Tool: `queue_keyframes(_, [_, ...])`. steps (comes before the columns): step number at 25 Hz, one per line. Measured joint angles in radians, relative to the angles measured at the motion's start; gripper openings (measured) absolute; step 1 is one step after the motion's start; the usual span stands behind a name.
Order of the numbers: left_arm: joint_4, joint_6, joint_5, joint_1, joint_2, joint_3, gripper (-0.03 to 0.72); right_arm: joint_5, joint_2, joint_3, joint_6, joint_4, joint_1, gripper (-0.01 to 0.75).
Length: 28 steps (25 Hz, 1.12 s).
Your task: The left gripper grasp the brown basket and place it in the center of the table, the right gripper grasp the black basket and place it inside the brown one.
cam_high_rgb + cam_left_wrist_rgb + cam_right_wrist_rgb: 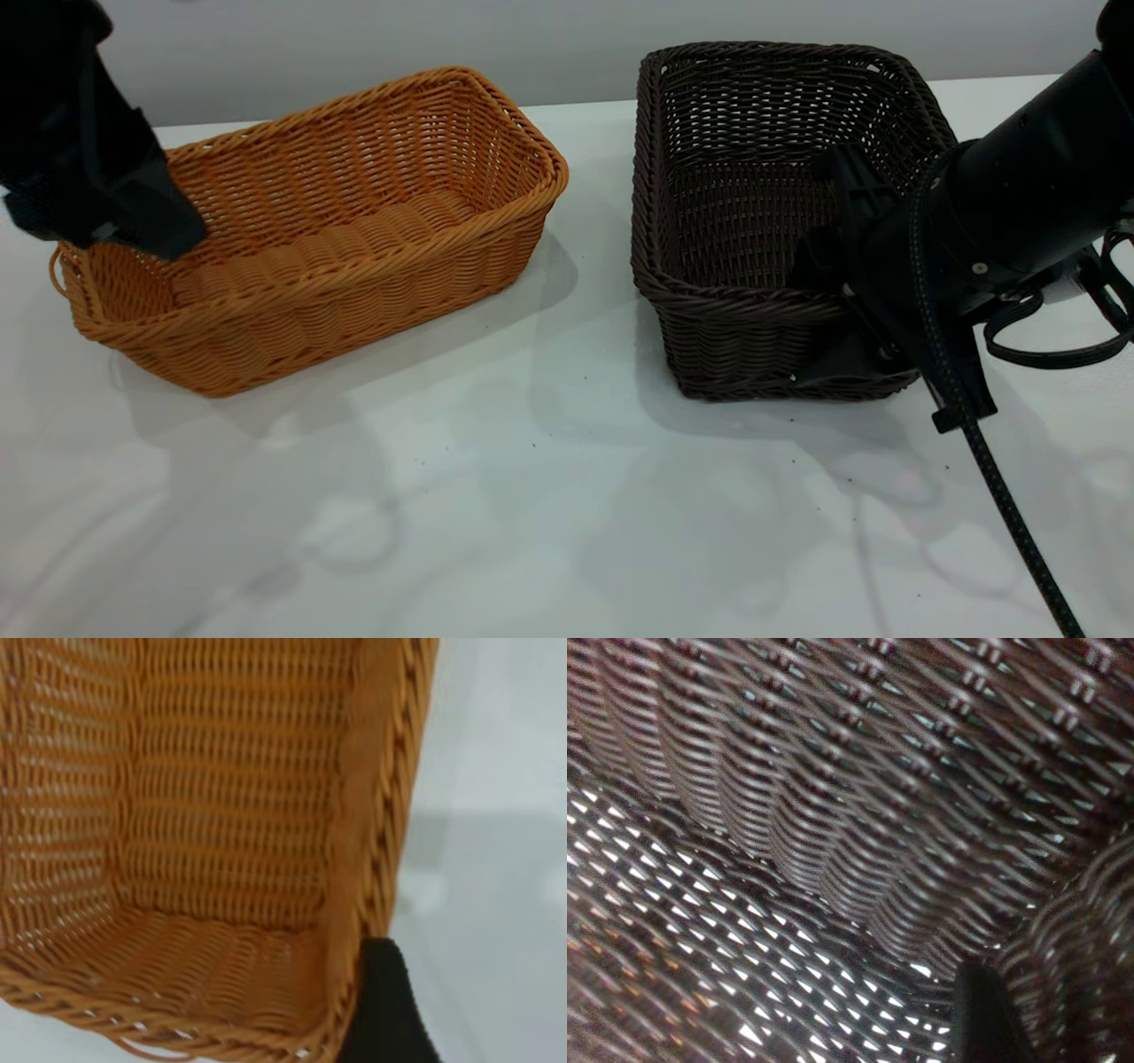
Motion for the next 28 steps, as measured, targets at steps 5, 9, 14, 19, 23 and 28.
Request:
queue_keyframes(5, [-0.007, -0.010, -0.073, 0.000, 0.100, -0.001, 0.428, 0.020, -0.001, 0.000, -0.013, 0.000, -0.001, 0.307])
queue_keyframes(9, [-0.007, -0.023, -0.149, 0.000, 0.197, -0.009, 0.428, 0.020, -0.001, 0.000, -0.037, 0.001, -0.001, 0.307])
queue_keyframes(14, [-0.005, -0.023, -0.228, 0.000, 0.301, -0.055, 0.428, 0.029, -0.001, 0.000, -0.099, 0.002, -0.010, 0.307])
queue_keyframes(19, [-0.002, -0.023, -0.268, 0.000, 0.390, -0.116, 0.428, 0.049, -0.002, 0.001, -0.151, -0.004, -0.047, 0.307])
queue_keyframes(23, [-0.002, -0.020, -0.270, 0.000, 0.458, -0.154, 0.417, 0.069, -0.021, 0.001, -0.177, -0.005, -0.090, 0.307])
queue_keyframes(28, [-0.002, -0.020, -0.286, 0.000, 0.518, -0.162, 0.345, 0.061, -0.062, 0.002, -0.224, 0.000, -0.151, 0.307])
